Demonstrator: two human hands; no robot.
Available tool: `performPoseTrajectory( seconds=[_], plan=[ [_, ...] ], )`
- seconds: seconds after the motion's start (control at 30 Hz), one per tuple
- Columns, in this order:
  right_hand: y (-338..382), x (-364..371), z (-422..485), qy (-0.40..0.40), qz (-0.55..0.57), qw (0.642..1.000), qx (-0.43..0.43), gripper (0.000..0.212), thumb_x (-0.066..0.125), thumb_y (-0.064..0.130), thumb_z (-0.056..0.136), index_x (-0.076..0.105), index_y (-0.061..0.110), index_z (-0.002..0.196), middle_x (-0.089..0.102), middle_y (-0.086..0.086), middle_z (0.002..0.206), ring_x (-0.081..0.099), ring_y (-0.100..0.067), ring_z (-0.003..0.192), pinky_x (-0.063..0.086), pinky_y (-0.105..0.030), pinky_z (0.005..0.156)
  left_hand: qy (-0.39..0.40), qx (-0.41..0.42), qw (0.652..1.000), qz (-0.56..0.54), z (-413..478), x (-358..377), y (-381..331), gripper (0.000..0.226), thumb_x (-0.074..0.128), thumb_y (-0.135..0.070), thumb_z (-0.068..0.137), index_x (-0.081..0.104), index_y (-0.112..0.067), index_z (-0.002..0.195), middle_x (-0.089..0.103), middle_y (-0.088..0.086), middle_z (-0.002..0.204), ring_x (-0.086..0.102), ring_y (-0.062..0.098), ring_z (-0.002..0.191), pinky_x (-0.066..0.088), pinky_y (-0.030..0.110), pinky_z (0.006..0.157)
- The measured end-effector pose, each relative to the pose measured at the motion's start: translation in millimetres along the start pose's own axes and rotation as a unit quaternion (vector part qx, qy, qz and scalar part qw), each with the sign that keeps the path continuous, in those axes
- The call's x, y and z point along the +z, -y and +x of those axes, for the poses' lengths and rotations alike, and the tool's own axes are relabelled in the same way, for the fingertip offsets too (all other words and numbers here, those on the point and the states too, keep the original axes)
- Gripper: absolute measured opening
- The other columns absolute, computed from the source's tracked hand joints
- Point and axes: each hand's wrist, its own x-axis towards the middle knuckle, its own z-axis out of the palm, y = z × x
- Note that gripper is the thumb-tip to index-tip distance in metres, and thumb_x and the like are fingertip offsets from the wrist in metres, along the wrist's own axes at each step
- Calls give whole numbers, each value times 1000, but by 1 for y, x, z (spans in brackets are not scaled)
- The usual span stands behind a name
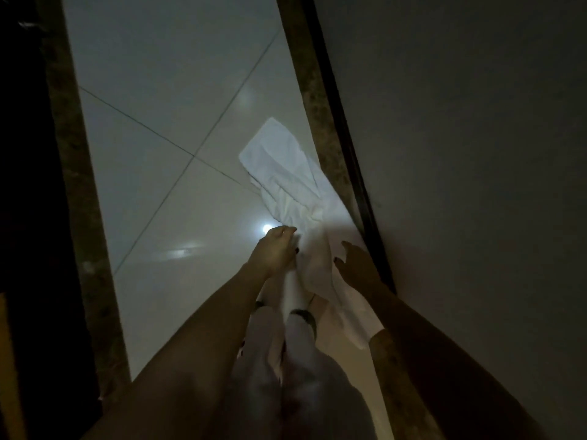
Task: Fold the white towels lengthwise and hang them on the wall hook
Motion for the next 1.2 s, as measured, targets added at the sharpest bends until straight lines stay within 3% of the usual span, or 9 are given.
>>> performPoseTrajectory(
  seconds=[0.37, 0.5, 0.57, 0.63, 0.77, 0.87, 0.97, 1.07, 1.2],
  plan=[
    [-15, 106, 194, -88, -67, 991, 79, 84, 51, 48, 95, 8, 5, 154, 32, -22, 148, 39, -37, 132, 38, -45, 102, 3, -14, 995, -101, 163, 83, 97, 62, 64, -37, 88, 42, -8, 139, 45, 12, 143, 40, 28, 132, 37, 43, 107],
    [-27, 120, 192, -137, -68, 987, 50, 24, 67, 9, 83, 66, -9, 99, 67, -24, 87, 69, -35, 75, 56, -36, 61, -6, -12, 992, -125, 169, 90, 102, 52, 66, -31, 87, 51, -4, 129, 60, 14, 122, 53, 30, 115, 46, 44, 95],
    [-29, 110, 177, -144, 9, 989, 29, 26, 45, 6, 97, 62, -8, 112, 65, -24, 105, 66, -35, 97, 52, -36, 83, -5, -19, 990, -136, 156, 79, 95, 50, 66, -30, 86, 52, -4, 127, 60, 13, 118, 55, 29, 110, 47, 44, 93],
    [-25, 88, 149, -122, 90, 988, 13, 30, 41, 11, 103, 56, -7, 122, 60, -24, 119, 57, -35, 113, 39, -35, 95, -7, -14, 990, -142, 135, 61, 81, 53, 67, -31, 86, 50, -5, 129, 57, 14, 125, 52, 29, 116, 44, 45, 98],
    [10, 21, 64, -149, 151, 974, -75, 24, 45, 12, 102, 61, -6, 106, 65, -24, 95, 63, -35, 88, 41, -35, 76, -68, 60, 992, -93, 69, 11, 40, 70, 67, -33, 88, 34, -12, 146, 39, 9, 149, 34, 26, 136, 27, 33, 111],
    [45, -44, 0, -142, 181, 964, -136, 25, 45, 13, 103, 62, -5, 98, 66, -23, 87, 60, -26, 75, 40, -27, 69, -135, 159, 977, -51, 16, -48, 2, 53, 58, -26, 94, 41, -16, 143, 41, 6, 148, 36, 27, 136, 27, 35, 111],
    [83, -115, -68, -145, 223, 948, -178, 24, 41, 15, 104, 54, 11, 83, 55, -1, 70, 50, -14, 65, 34, -28, 65, -182, 138, 966, -121, -36, -126, -40, 41, 51, -22, 98, 46, -23, 140, 45, 1, 146, 34, 20, 136, 21, 23, 112],
    [121, -189, -140, -160, 246, 928, -229, 28, 45, 12, 101, 48, 6, 74, 50, -6, 66, 47, -15, 63, 34, -33, 62, -147, 134, 961, -191, -91, -215, -82, 37, 50, -25, 99, 51, -26, 135, 46, -5, 144, 32, 13, 136, 12, 10, 108],
    [172, -289, -238, -157, 289, 903, -277, 27, 46, 14, 101, 61, -6, 90, 62, -22, 85, 55, -19, 73, 43, -29, 68, -85, 168, 949, -255, -174, -325, -135, 31, 51, -33, 97, 59, -28, 127, 54, -9, 135, 44, 1, 126, 32, 18, 104]
  ],
)
